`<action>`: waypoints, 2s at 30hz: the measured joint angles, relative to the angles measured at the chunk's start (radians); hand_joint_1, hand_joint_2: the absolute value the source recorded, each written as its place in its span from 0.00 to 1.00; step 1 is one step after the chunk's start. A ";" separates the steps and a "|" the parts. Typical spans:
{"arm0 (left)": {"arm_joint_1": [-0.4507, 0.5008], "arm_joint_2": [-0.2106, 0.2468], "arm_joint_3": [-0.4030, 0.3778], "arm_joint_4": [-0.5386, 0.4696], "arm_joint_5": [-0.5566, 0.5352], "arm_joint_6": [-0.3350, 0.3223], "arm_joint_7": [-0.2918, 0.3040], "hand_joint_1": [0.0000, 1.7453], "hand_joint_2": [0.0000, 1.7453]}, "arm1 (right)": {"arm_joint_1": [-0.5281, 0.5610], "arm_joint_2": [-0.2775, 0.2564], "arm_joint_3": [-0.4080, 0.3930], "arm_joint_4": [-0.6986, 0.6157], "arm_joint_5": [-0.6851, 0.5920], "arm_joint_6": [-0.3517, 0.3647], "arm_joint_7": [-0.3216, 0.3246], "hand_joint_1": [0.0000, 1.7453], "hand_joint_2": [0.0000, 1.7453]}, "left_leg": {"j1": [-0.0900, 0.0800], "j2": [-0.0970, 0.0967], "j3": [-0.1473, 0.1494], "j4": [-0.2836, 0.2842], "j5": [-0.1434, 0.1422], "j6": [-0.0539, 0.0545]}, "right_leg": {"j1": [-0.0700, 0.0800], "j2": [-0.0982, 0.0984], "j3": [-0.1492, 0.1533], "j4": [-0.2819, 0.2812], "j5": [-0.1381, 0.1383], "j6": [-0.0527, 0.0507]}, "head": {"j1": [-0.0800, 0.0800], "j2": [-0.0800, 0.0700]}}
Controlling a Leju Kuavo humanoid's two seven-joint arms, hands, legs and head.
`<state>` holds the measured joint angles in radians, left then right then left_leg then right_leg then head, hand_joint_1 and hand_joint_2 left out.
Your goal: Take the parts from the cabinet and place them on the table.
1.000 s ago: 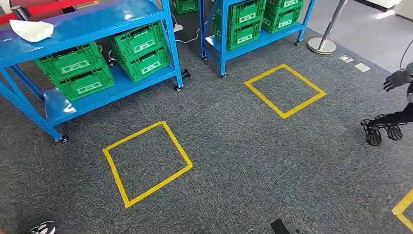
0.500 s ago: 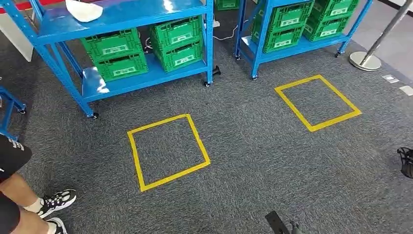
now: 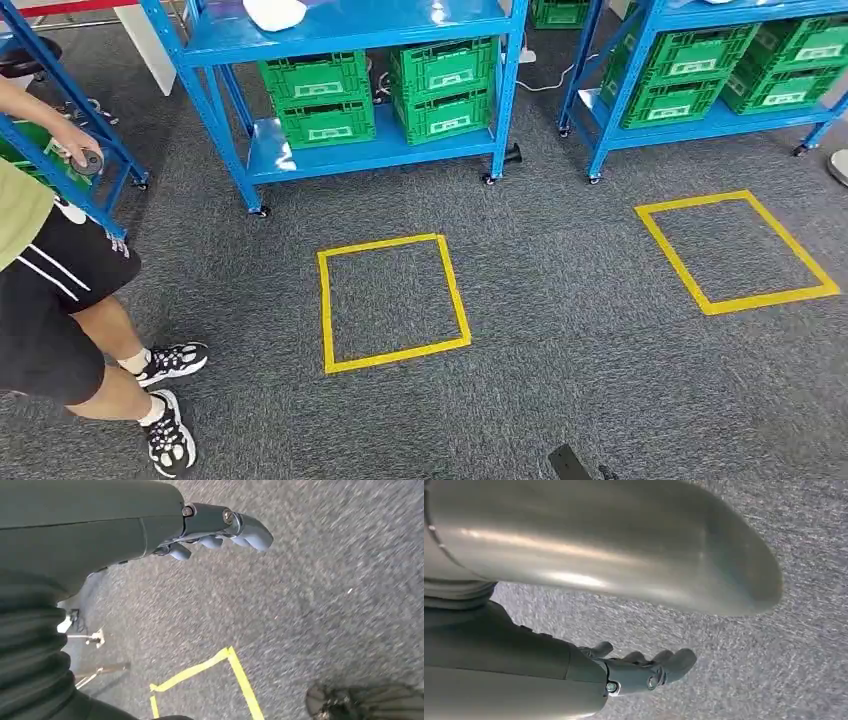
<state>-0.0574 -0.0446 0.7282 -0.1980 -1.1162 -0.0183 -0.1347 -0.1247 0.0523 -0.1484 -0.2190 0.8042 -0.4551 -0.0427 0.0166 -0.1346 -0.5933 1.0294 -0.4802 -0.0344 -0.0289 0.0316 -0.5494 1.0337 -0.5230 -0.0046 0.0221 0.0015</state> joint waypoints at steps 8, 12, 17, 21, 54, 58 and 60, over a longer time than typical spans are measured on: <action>0.000 -0.001 0.000 0.000 -0.006 0.000 0.009 0.00 1.00 | 0.013 0.000 0.000 0.000 0.003 0.003 -0.010 0.00 0.00 | -0.006 0.134 -0.065 0.185 -0.074 0.002 | 0.021 -0.114 0.004 -0.001 -0.006 -0.022 | -0.019 0.000; -0.005 0.001 0.000 0.000 -0.008 0.000 0.000 0.00 1.00 | 0.012 -0.001 -0.001 0.000 0.003 0.009 -0.015 0.00 0.00 | -0.027 0.207 0.027 0.004 -0.025 0.029 | 0.029 -0.153 0.013 0.001 -0.015 -0.005 | -0.018 0.000; -0.001 0.004 0.000 0.000 -0.013 -0.010 0.003 0.00 1.00 | 0.002 0.000 -0.009 0.000 0.001 0.011 0.017 0.00 0.00 | -0.015 0.170 0.031 -0.018 -0.007 0.052 | 0.019 -0.067 -0.001 0.052 -0.058 0.022 | -0.012 0.000; -0.007 0.000 0.000 0.000 -0.019 -0.019 0.016 0.00 1.00 | 0.006 -0.008 -0.016 0.003 0.010 0.054 0.071 0.00 1.00 | -0.014 0.138 0.026 -0.014 -0.007 0.056 | 0.015 -0.036 -0.125 0.288 -0.147 0.032 | -0.003 0.000; 0.057 0.013 -0.232 -0.067 0.408 -0.016 0.108 0.00 0.00 | 0.094 -0.021 0.005 -0.042 -0.285 0.269 0.080 0.00 1.00 | -0.016 0.111 0.029 -0.009 -0.012 0.014 | 0.011 -0.027 -0.004 0.004 -0.001 0.008 | -0.004 0.000; 0.080 0.016 -0.297 -0.084 0.514 -0.010 0.113 0.00 1.00 | 0.121 -0.023 0.023 -0.058 -0.361 0.298 0.076 0.00 1.00 | -0.016 0.111 0.028 -0.008 -0.013 0.015 | 0.011 -0.028 -0.004 0.003 -0.001 0.009 | -0.004 0.000; 0.092 0.018 -0.331 -0.094 0.570 -0.008 0.114 0.00 1.00 | 0.136 -0.024 0.031 -0.067 -0.402 0.314 0.074 0.00 1.00 | -0.016 0.111 0.029 -0.008 -0.013 0.015 | 0.011 -0.028 -0.003 0.003 -0.001 0.009 | -0.004 0.000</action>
<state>0.0349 -0.0271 0.3971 -0.2922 -0.5465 -0.0267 -0.0202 0.0109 0.0286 -0.1175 -0.2857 0.4020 -0.1415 0.0309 0.0005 -0.0234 -0.5647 1.0211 -0.4933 -0.0193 -0.0182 0.0041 -0.5528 1.0368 -0.5243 0.0046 0.0183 0.0015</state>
